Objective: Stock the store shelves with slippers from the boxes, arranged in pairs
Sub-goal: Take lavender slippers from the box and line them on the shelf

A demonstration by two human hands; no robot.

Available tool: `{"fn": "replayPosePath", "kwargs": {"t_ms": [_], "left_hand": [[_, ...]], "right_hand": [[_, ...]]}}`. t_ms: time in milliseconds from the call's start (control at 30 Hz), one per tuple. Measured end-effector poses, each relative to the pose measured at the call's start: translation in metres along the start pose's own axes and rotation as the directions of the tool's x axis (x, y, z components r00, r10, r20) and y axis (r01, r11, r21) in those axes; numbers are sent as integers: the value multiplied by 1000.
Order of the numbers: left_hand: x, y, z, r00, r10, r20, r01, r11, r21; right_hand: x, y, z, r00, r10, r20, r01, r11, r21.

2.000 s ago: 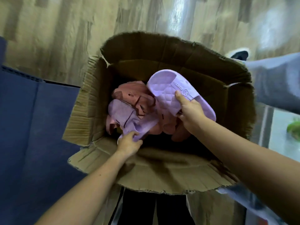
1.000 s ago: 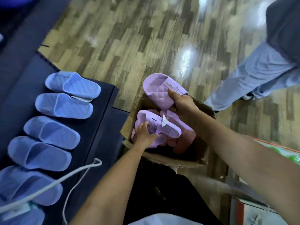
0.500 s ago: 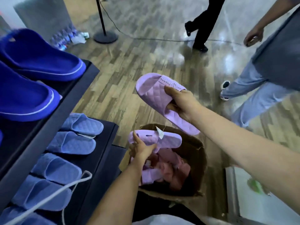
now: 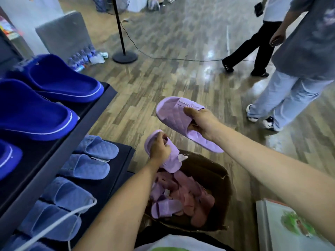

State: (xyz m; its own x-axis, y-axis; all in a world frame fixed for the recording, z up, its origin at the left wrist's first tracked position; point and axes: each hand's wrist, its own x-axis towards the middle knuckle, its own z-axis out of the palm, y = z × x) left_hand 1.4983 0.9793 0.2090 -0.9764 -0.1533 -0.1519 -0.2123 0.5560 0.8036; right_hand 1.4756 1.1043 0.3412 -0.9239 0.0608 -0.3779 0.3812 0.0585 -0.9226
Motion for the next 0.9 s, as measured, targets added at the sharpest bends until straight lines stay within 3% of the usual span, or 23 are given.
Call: {"fn": "replayPosePath", "kwargs": {"t_ms": [200,333,400,567,667,767,900], "left_hand": [[3,24,-20,979,34,-199,-50,996,-76],[-8,31,-31,953,-5,-303,-19,997,-75],[-15,31,-35,936,-34,-351,7,997,-78],[-55,42,-53,895,-104,-433,80,994,-73],[-88,33,-60,866,-190,-462,158,982,-106],[-127,23,-70,838,-269,-475,230,963,-140],[-182,15,-89,783,-331,-527,278,944,-181]], "right_hand": [[19,17,-14,995,-66,74,85,953,-290],[22,23,-21,986,-125,112,157,921,-356],[14,24,-23,968,-138,210,204,920,-334],[-17,50,-22,809,-39,586,352,831,-431],[-26,75,-16,732,-21,681,457,757,-467],[-41,93,0,684,-37,728,609,579,-543],[-80,106,22,635,-77,769,669,553,-497]]}}
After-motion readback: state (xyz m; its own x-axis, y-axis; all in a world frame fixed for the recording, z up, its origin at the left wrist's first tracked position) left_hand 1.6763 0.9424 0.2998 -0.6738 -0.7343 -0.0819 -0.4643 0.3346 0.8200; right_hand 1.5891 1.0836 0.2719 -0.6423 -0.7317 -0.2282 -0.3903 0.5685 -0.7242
